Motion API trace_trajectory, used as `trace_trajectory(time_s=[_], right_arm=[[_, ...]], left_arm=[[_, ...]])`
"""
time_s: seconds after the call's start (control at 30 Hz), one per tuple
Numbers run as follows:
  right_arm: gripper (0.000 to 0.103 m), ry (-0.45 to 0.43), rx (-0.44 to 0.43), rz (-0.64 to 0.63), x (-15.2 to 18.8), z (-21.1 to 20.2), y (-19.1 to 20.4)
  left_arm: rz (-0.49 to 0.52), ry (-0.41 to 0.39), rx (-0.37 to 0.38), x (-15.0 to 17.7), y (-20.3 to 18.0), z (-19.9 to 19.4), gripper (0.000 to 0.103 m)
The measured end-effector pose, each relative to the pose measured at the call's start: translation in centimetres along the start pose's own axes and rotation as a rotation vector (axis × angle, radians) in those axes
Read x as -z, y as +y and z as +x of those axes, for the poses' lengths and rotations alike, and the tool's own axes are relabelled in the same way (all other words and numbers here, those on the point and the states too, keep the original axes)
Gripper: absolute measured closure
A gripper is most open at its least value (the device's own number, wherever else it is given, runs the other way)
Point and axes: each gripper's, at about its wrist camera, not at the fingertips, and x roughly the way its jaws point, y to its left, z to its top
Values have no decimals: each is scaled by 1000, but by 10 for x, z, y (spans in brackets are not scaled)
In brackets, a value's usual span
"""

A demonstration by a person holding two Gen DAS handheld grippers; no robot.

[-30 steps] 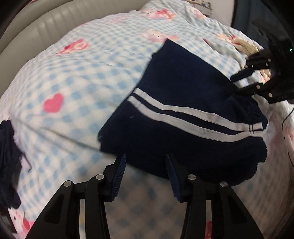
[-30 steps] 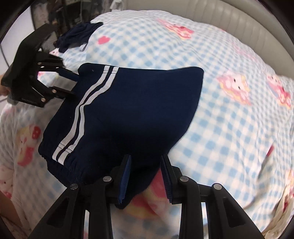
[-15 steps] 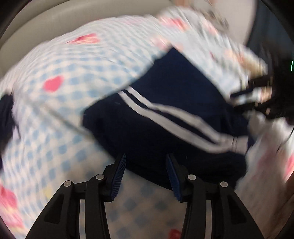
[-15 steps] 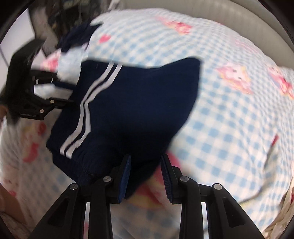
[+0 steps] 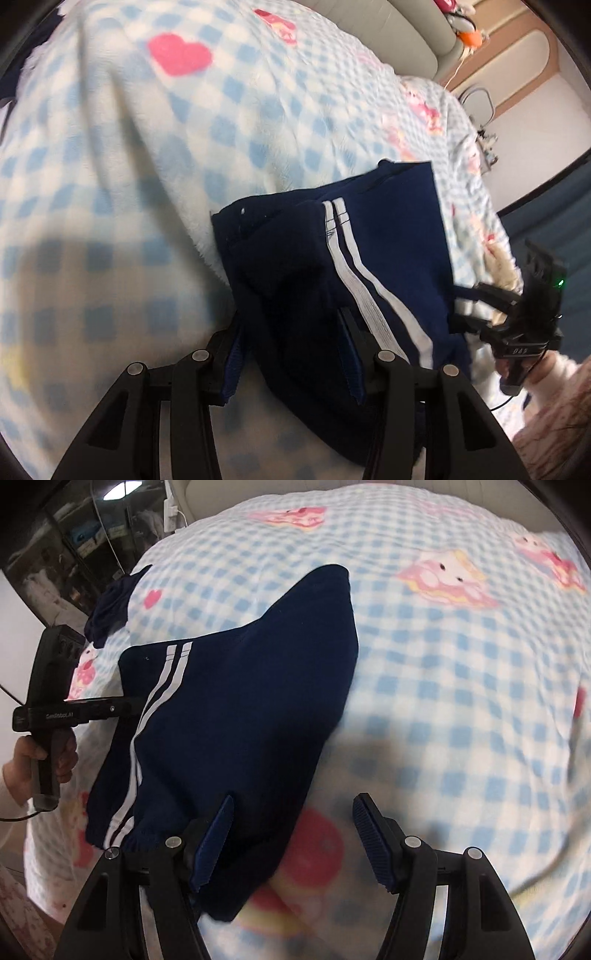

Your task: Fold clothes

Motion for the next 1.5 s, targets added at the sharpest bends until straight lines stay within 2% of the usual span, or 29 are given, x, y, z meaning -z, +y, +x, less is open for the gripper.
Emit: trace_trajectory(time_s=[0.1,0.13,0.17,0.23,0.3,0.4,0.47,0.53,0.63,0.67,0.7,0.77,0.87,0.93,1.0,1.07,1.1,1.13,1.17,1.2,1.3,1.5], right_arm=[[36,5,28,7,-4,6,6],[36,22,6,26,-6,9,5],[36,30,-30,49,-5,8,5],[36,49,-184,58,-3,3,8],[38,30,-235,39,-1,-6,14],[38,6,-95,-5,0,-8,12],[38,-1,-30,39,0,-6,0],[34,21,-53,77,2,-1,-8],[33,47,-82,49,6,5,-4],[41,51,-103,30,6,2,1],[60,49,-125,5,6,-4,8],[75,32,-129,-62,6,-17,24],[75,10,-107,-130,10,-23,34],[73,37,-46,-103,12,-13,25],[49,49,-42,-35,13,-6,11],[44,29,-46,12,17,-4,1],[50,35,-71,16,19,-5,2],[60,42,-96,21,21,-7,2],[82,48,-121,25,24,-8,3],[93,32,-124,10,23,-16,6],[97,-42,-138,-2,21,-49,10],[99,-166,-198,19,20,-121,-4]], left_arm=[[32,-22,71,-2,-8,4,62],[38,-33,101,-3,-8,5,71],[43,-45,125,-4,-10,3,75],[43,-61,163,-2,-10,-3,75],[23,-56,164,1,-4,-9,75],[-39,-7,133,3,5,3,74],[-66,12,134,3,8,9,74],[-19,0,144,1,0,11,74],[47,-21,154,-8,-15,16,76],[60,-32,158,-12,-18,17,77],[70,-40,164,-17,-23,21,77],[92,-53,164,-21,-30,23,77],[128,-27,121,-20,-33,27,77],[116,18,95,-21,-28,35,77],[120,45,76,-22,-24,39,77],[154,43,62,-24,-29,43,77],[172,35,63,-21,-30,39,78],[181,18,72,-17,-29,30,83],[181,-4,79,-17,-30,25,89],[183,-24,84,-18,-33,18,89],[199,-70,89,-24,-48,-3,91],[277,-81,7,-40,-89,-30,91]])
